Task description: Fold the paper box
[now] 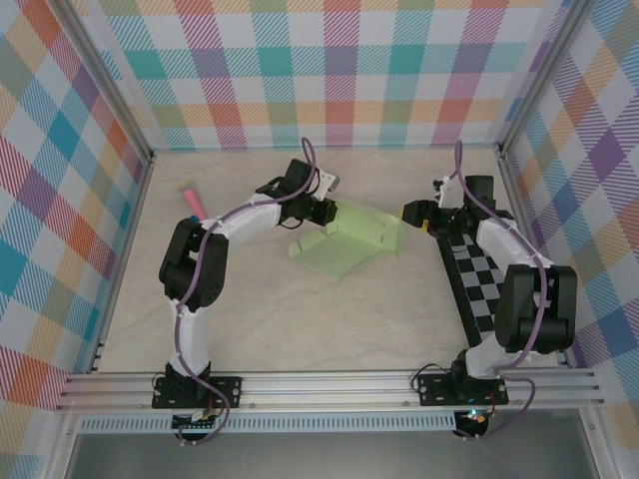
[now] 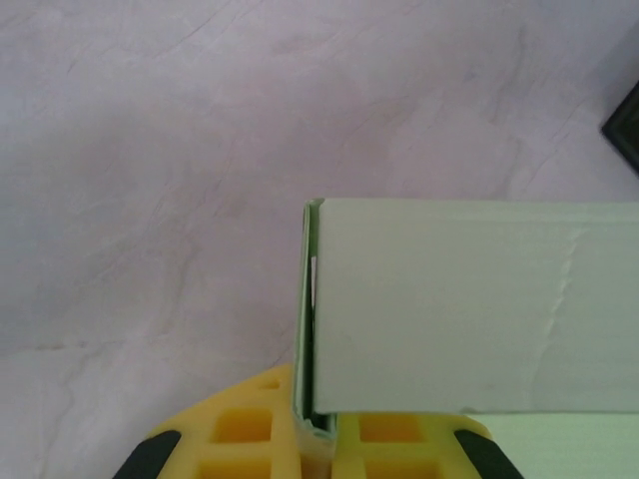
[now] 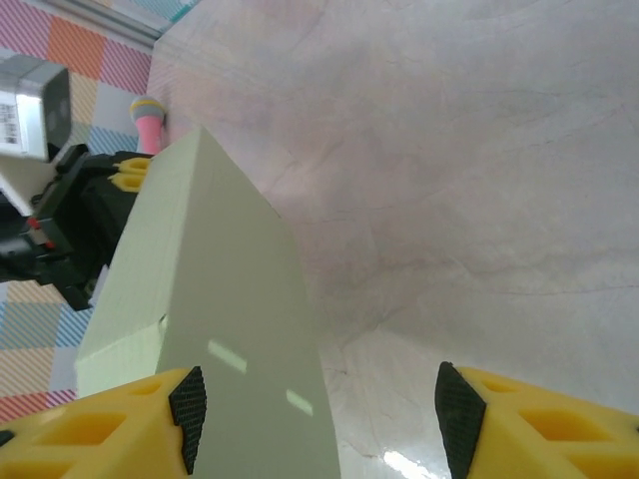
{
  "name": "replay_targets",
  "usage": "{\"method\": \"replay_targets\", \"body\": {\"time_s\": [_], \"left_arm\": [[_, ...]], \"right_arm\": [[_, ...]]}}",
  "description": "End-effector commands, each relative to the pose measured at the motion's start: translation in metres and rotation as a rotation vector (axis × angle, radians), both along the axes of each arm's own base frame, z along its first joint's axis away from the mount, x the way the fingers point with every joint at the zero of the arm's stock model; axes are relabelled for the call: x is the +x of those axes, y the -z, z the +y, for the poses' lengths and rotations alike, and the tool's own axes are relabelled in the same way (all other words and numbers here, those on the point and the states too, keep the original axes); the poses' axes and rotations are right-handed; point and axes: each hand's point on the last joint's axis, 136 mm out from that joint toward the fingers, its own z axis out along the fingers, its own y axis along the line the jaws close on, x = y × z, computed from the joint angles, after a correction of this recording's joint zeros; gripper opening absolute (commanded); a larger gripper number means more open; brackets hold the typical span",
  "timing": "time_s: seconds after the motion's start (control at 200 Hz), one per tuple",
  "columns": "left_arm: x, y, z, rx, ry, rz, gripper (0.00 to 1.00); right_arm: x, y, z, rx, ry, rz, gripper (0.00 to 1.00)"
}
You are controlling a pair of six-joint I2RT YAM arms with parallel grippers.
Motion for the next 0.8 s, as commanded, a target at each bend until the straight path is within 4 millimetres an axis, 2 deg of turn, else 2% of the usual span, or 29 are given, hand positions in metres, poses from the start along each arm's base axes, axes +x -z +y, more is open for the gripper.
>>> {"method": "replay_targets", "body": {"time_s": [0.0,0.09,0.18,0.275,0.35,0.47,0.565,0.67,0.795], "left_arm": [[0.010,-0.022,0.016,-0.025,-0.070,-0.175,0.00],[0.016,-0.013,0.014,-0.064,-0.082,-0.292,0.00],[0.018,0.000,0.008,-0.066,-0.076,-0.302,0.00],[0.013,0.004,0.001,-0.034,-0.023,-0.305,0.00],[0.008,-0.002,0.001,-0.022,0.015,-0.333,0.00],[0.005,-0.014,0.009,-0.029,0.012,-0.360,0.00],[0.003,-0.021,0.006,-0.068,0.022,-0.401,0.00],[0.004,-0.014,0.000,-0.054,0.036,-0.453,0.00],[0.002,0.005,-0.015,-0.068,0.085,-0.521,0.00]], "right_arm": [[-0.006,-0.026,0.009,0.001,-0.069,-0.130,0.65],[-0.001,-0.029,0.011,-0.034,-0.089,-0.149,0.65],[0.007,-0.042,0.011,-0.054,-0.091,-0.170,0.65],[0.014,-0.053,0.012,-0.072,-0.096,-0.163,0.65],[0.016,-0.052,0.017,-0.061,-0.108,-0.102,0.66],[0.010,-0.047,0.035,0.072,-0.170,-0.044,0.65],[0.005,-0.033,0.039,0.094,-0.173,-0.044,0.66],[-0.004,-0.030,0.048,0.079,-0.216,-0.062,0.67],[-0.009,-0.037,0.064,-0.077,-0.299,-0.165,0.68]]}}
